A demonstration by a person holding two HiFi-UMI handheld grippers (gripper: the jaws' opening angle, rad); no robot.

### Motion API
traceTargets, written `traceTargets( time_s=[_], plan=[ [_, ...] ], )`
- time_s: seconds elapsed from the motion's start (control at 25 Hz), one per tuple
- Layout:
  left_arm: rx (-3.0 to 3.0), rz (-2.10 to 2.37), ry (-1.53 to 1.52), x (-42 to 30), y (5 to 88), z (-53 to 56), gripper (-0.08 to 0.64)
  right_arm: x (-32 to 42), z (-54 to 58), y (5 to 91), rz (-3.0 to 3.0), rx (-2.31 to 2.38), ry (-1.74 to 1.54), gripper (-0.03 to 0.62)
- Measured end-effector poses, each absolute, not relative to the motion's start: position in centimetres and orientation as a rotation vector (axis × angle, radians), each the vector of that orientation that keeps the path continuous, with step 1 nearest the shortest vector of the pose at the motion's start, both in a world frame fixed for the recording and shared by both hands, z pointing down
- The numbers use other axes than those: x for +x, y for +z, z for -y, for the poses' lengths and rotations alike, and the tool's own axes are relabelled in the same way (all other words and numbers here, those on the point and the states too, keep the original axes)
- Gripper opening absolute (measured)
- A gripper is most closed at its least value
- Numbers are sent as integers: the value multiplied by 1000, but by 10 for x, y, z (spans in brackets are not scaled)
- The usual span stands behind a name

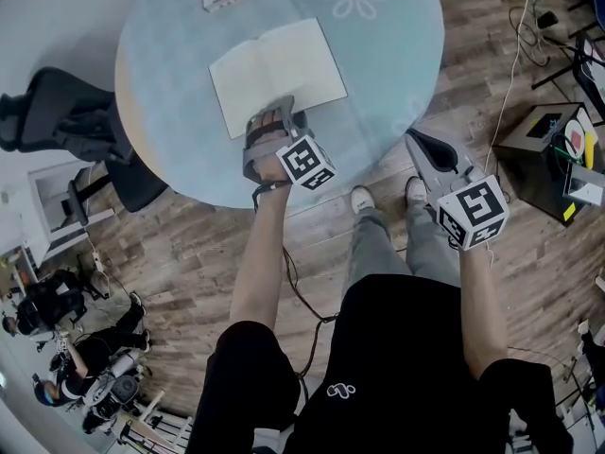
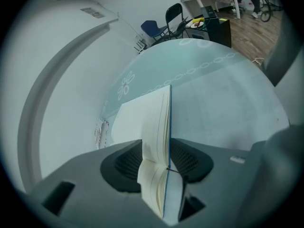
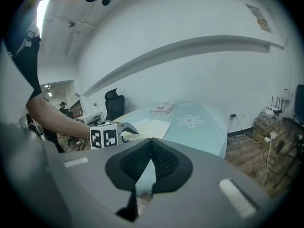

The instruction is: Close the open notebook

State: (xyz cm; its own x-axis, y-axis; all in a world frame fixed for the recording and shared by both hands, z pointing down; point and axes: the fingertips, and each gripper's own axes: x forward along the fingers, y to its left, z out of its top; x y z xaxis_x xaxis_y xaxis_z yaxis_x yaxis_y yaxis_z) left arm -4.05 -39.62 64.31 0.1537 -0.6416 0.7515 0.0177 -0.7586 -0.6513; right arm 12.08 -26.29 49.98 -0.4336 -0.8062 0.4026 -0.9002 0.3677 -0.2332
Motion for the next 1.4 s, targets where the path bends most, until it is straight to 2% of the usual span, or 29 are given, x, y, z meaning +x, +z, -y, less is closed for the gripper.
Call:
traceTargets(
  time_s=[0.12, 0.24, 0.28, 0.6, 0.8, 1.4],
  plan=[
    [-1864, -521, -1656, -37, 645, 392, 160, 120, 263, 500, 2406, 1531, 628, 8],
    [-1858, -502, -1660, -39, 653, 385, 44, 115, 264, 500, 2413, 1519, 635, 8],
    [-1860, -517, -1653, -39, 654, 385, 34, 112, 265, 500, 2417, 1511, 635, 8],
    [-1942, -655, -1605, -41, 651, 385, 31, 102, 259, 502, 2416, 1486, 641, 8],
    [-2225, -908, -1498, -46, 637, 385, 25, 96, 255, 504, 2418, 1467, 640, 8],
    [-2999, -1742, -868, -75, 615, 387, 20, 63, 255, 500, 2444, 1379, 603, 8]
  ],
)
